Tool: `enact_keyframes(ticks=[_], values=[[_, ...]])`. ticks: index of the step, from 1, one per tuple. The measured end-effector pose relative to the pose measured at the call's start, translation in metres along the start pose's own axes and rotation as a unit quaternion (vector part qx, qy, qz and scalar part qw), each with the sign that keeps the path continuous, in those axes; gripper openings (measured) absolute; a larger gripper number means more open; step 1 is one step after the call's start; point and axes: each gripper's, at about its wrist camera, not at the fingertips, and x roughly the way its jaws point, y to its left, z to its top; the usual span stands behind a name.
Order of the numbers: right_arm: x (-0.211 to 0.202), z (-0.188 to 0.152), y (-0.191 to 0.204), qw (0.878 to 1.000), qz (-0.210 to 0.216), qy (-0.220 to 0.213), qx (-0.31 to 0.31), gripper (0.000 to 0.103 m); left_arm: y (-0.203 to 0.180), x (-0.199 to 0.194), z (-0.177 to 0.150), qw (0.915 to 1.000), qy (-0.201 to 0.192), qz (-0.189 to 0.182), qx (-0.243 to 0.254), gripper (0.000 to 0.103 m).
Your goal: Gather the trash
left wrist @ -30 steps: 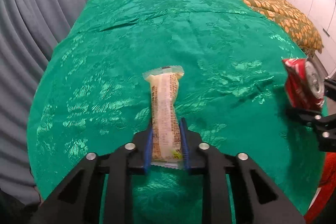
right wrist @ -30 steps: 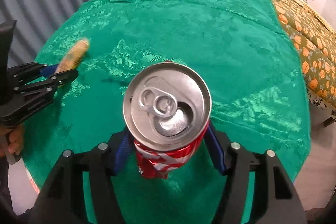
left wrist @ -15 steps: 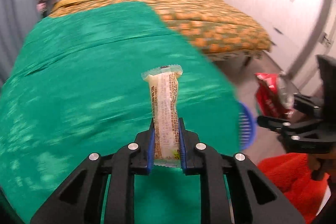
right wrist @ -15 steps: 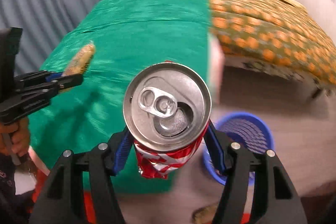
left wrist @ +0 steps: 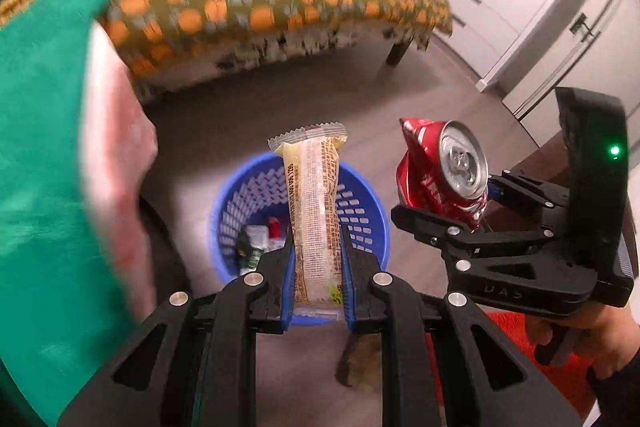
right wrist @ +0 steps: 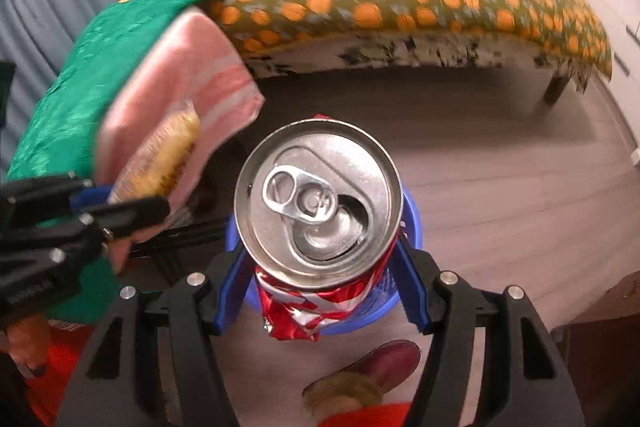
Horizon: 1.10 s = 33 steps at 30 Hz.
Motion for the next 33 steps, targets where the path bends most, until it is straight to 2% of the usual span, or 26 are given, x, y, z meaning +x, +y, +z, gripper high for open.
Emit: enact_keyframes(ticks=[5,10,11,12,13,14,15,17,19,22,27,29,33], values=[[0.055,0.005,-0.037,0.999,0.022,0.021,0.017,0.063,0.011,0.073,0.007,0.9992,0.036,0.008,-0.016,0.018],[0.106,0.009,-0.057,0.996,0.057,0.049,0.038,0.063,0.023,0.119,0.004,0.9982,0.05,0.03,-0.018,0.019],[0.112,0.009,-0.059,0.996,0.059,0.054,0.042,0.065,0.027,0.129,0.004,0.9977,0.054,0.035,-0.02,0.022],[0.118,0.008,-0.062,0.996,0.052,0.055,0.045,0.077,0.031,0.136,0.003,0.9972,0.057,0.042,-0.022,0.026],[0.12,0.008,-0.063,0.997,0.047,0.053,0.045,0.081,0.034,0.14,0.002,0.9968,0.061,0.045,-0.024,0.04],[0.12,0.008,-0.064,0.997,0.041,0.049,0.043,0.081,0.037,0.143,0.0,0.9965,0.064,0.048,-0.026,0.051],[0.116,0.007,-0.065,0.998,0.033,0.043,0.045,0.082,0.038,0.143,-0.001,0.9965,0.062,0.049,-0.026,0.055],[0.105,0.006,-0.067,0.998,0.025,0.031,0.05,0.086,0.038,0.136,-0.005,0.997,0.049,0.055,-0.023,0.072],[0.085,0.006,-0.066,0.999,0.006,0.016,0.044,0.092,0.035,0.124,-0.007,0.9971,0.034,0.064,-0.021,0.078],[0.05,0.006,-0.063,0.999,-0.015,-0.006,0.039,0.098,0.025,0.09,-0.011,0.9976,0.007,0.064,-0.025,0.081],[-0.021,-0.011,-0.052,0.995,-0.062,-0.039,0.064,0.099,-0.005,0.011,-0.024,0.9937,-0.066,0.09,-0.015,0.095],[-0.05,-0.024,-0.044,0.993,-0.066,-0.058,0.08,0.099,-0.02,-0.014,-0.029,0.9931,-0.084,0.082,0.003,0.098],[-0.093,-0.05,-0.025,0.987,-0.09,-0.089,0.1,0.099,-0.041,-0.049,-0.039,0.9914,-0.087,0.089,0.041,0.098]])
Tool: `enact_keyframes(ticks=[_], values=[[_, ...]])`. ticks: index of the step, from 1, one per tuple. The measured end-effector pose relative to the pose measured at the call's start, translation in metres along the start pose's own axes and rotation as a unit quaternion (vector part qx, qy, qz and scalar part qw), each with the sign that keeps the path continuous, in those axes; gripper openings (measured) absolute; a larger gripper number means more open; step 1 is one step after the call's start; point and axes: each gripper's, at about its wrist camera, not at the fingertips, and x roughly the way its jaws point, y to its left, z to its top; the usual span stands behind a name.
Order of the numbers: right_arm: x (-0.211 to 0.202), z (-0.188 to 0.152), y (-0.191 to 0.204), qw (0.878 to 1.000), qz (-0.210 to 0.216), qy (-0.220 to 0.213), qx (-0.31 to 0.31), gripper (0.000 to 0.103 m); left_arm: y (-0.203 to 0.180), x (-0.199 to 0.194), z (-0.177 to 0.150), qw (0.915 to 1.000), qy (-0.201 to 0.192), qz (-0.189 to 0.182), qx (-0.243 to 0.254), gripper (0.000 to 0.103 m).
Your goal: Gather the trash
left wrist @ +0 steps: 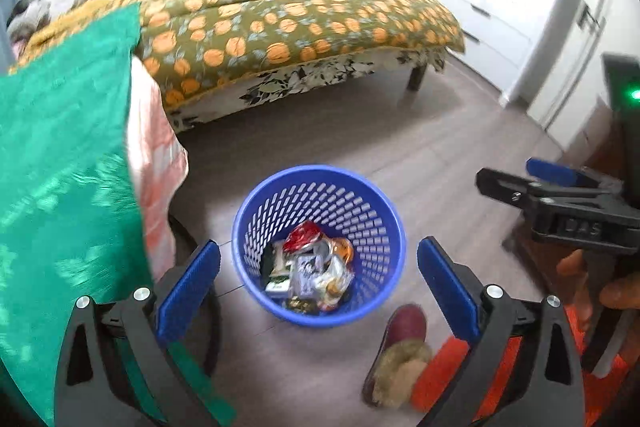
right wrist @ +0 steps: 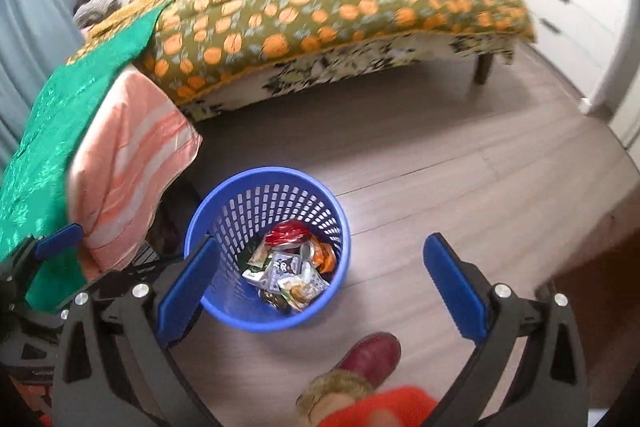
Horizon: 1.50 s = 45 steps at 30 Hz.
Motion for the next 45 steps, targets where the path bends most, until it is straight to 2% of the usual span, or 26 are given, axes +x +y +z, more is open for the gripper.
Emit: enact_keyframes(ticks=[3,6,10,13,16,29,45], values=[[-0.029,-0.015,0.005,0.999,-0.002,-0.023,0.027,0.099,-0.004,-0.026,-0.006,0.9996,-0.025,0.013,0.002,0.098],[-0.049,-0.028,0.009,0.998,-0.024,-0.036,0.036,0.099,-0.006,-0.04,-0.006,0.9992,-0.02,0.034,0.003,0.098],[-0.063,-0.038,0.012,0.998,-0.023,-0.036,0.039,0.099,-0.008,-0.051,-0.008,0.9976,-0.021,0.065,0.011,0.098],[-0.069,-0.042,0.019,0.999,-0.031,-0.027,0.029,0.099,-0.003,-0.054,-0.009,0.9982,-0.005,0.059,-0.006,0.098],[-0.075,-0.047,0.023,0.999,-0.029,-0.021,0.02,0.098,0.002,-0.058,-0.01,0.9983,-0.005,0.055,-0.016,0.098],[-0.069,-0.058,0.034,1.0,-0.011,0.009,0.013,0.099,0.005,-0.048,-0.009,0.9977,0.034,0.057,-0.013,0.098],[-0.06,-0.06,0.041,1.0,-0.009,0.022,0.004,0.098,0.009,-0.044,-0.01,0.9971,0.041,0.062,-0.015,0.098]])
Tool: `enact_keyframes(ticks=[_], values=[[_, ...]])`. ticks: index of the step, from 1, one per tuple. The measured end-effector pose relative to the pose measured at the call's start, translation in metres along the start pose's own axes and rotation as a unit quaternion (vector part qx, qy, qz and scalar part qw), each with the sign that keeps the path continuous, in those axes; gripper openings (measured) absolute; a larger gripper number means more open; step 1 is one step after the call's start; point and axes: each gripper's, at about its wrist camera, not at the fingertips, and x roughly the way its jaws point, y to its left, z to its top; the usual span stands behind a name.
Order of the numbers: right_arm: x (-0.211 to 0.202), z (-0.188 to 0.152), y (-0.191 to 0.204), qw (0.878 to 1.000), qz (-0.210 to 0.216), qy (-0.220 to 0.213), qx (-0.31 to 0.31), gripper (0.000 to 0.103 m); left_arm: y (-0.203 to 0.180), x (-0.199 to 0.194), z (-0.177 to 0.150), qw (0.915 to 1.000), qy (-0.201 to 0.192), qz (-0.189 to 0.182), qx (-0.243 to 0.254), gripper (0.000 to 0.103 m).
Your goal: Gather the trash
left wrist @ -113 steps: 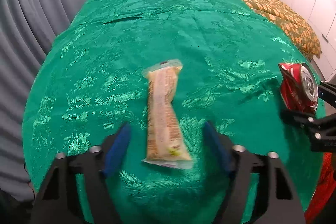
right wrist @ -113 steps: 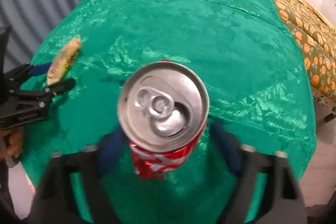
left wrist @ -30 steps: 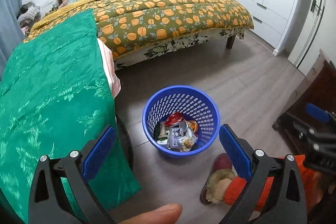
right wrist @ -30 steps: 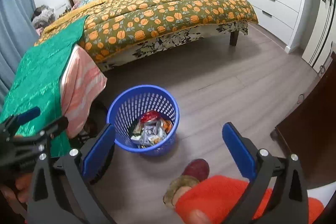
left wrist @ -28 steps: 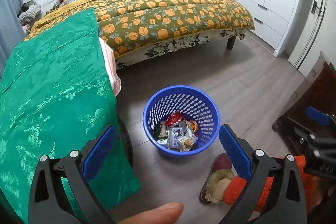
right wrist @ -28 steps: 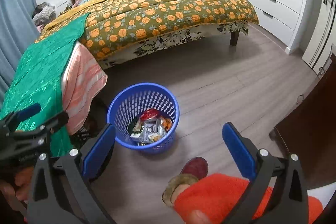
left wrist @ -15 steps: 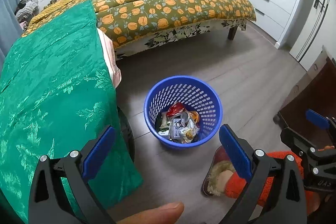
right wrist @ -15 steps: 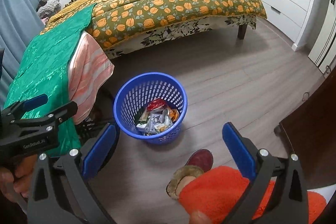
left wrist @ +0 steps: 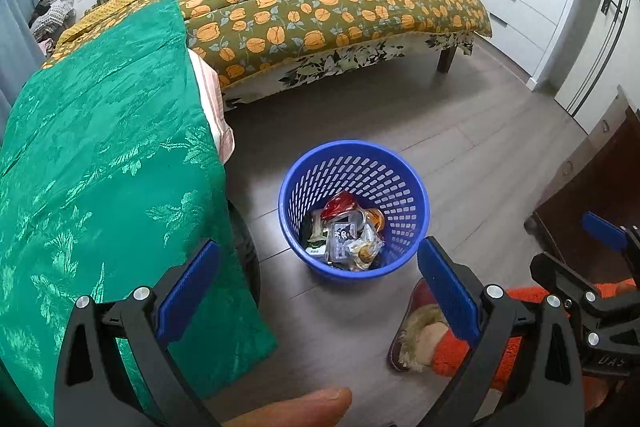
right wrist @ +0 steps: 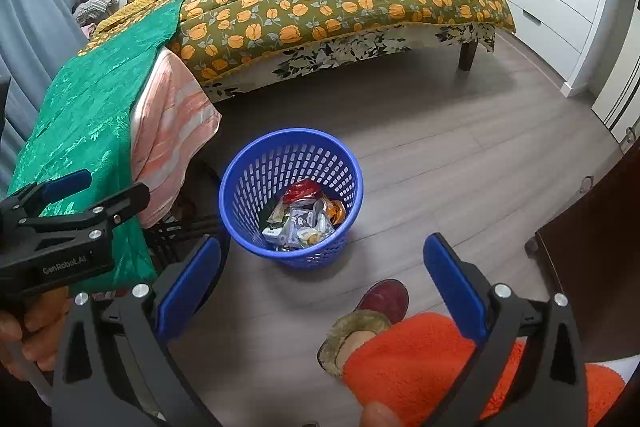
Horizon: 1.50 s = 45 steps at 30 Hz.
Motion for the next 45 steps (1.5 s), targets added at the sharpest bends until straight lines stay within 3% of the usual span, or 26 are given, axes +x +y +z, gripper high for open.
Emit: enact_keyframes(ticks=[45], values=[[0.005,0.0,0.01,1.0,0.003,0.006,-0.016,0.099,0.004,0.0,-0.001,0.9999,-0.003,0.011,0.0,0.098]])
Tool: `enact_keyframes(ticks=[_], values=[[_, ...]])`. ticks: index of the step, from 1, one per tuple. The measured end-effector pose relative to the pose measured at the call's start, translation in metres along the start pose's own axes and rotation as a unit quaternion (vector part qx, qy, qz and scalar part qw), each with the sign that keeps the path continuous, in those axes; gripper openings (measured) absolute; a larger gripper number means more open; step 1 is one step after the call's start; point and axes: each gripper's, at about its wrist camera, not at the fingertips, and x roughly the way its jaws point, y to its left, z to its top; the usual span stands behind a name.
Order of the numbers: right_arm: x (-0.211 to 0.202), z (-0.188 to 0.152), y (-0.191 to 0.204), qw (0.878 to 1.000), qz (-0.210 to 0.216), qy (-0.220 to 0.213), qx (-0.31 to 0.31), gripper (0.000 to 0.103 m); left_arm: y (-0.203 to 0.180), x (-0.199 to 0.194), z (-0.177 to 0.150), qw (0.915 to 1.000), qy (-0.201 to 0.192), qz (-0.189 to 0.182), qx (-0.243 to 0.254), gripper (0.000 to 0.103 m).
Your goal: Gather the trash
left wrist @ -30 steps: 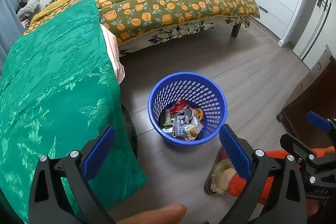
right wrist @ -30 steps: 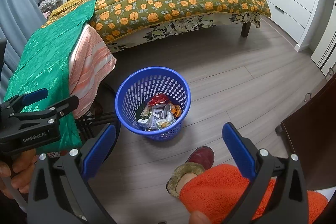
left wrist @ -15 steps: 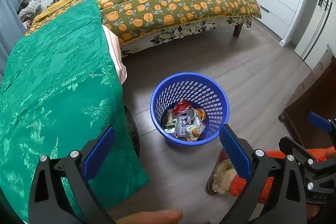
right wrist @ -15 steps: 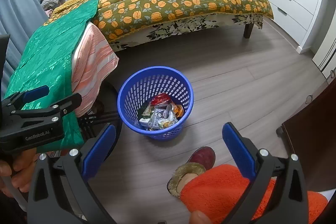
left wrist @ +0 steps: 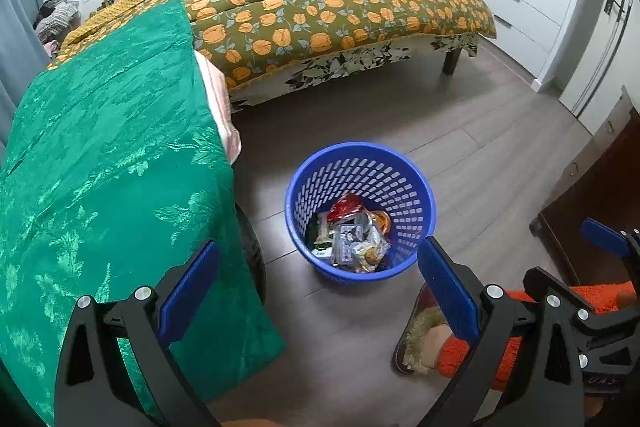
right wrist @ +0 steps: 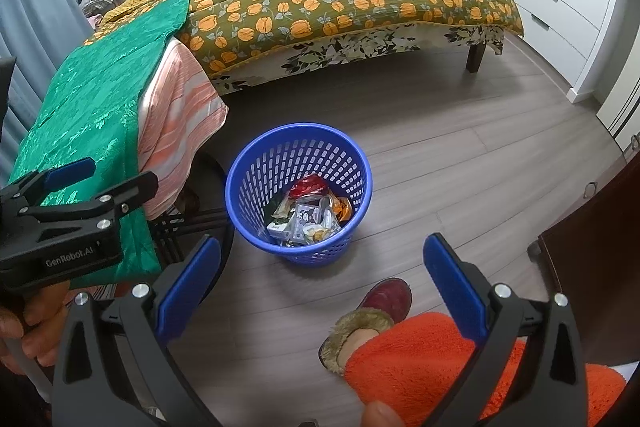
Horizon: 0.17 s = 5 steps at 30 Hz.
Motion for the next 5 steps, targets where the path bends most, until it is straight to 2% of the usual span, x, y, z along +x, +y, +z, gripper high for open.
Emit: enact_keyframes(ticks=[5], values=[[0.0009,-0.0003,-0.001,1.0,0.001,0.001,0.001,0.099,-0.001,0.0008,0.0015,1.0,0.005,-0.004,0.002,0.098]])
